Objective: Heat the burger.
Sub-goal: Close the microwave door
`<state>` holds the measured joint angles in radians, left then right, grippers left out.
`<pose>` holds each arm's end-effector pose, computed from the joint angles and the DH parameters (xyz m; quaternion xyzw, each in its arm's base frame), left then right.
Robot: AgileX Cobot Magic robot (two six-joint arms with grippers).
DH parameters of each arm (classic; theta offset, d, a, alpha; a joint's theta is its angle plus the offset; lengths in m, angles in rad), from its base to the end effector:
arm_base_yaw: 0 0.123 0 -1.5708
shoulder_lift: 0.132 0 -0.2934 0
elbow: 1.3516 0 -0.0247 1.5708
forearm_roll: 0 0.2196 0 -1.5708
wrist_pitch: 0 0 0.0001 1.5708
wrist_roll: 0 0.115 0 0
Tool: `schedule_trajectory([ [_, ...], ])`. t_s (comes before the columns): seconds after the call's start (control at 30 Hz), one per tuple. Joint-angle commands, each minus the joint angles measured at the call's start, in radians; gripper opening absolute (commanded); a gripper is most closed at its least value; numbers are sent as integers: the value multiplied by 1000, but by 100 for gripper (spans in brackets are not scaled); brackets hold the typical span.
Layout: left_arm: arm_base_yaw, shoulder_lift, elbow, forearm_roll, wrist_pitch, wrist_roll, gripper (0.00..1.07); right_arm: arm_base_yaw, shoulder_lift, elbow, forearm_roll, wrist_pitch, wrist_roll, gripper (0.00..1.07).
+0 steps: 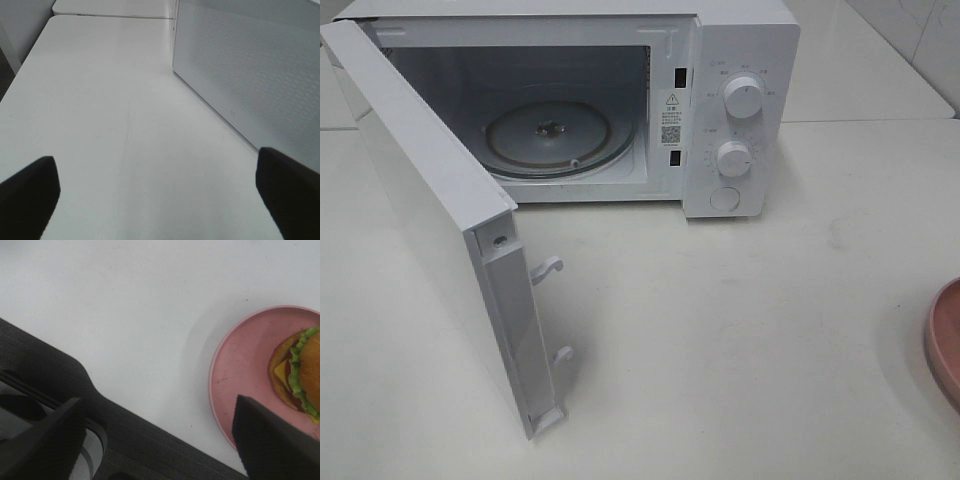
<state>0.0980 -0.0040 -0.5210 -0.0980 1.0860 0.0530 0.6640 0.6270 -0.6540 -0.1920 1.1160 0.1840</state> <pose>-0.0224 -0.0122 0.2547 -0.0161 0.8521 -0.0095 0.5230 0.0627 0.0240 0.2794 -0.2429 0.9241 0.0288 0.2935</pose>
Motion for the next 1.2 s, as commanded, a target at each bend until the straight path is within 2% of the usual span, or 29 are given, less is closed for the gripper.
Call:
schedule_trajectory([
  [0.03, 3, -7, 3, -2, -13, -5, 100, 3, -92, -5, 3, 52, -33, 76],
  [0.17, 3, -7, 3, -2, -13, -5, 100, -49, -216, -1, 4, 46, -63, 76],
  [0.23, 3, -7, 3, -2, -13, -5, 100, -113, -307, 15, 4, 30, -86, 76],
  [0.43, 3, -7, 3, -2, -13, -5, 100, -173, -411, 49, 32, 12, -86, 76],
  [0.5, 3, -7, 3, -2, -13, -5, 100, -251, -496, 90, 64, -6, -86, 76],
  [0.7, 3, -7, 3, -2, -13, -5, 100, -355, -589, 114, 91, -43, -87, 76],
  [0.8, 3, -7, 3, -2, -13, -5, 100, -369, -602, 117, 96, -56, -87, 76],
  [0.87, 3, -7, 3, -2, -13, -5, 100, -425, -665, 154, 112, -122, -88, 76],
  [1.2, 3, -7, 3, -1, -13, -5, 100, -454, -662, 151, 114, -122, -91, 76],
])
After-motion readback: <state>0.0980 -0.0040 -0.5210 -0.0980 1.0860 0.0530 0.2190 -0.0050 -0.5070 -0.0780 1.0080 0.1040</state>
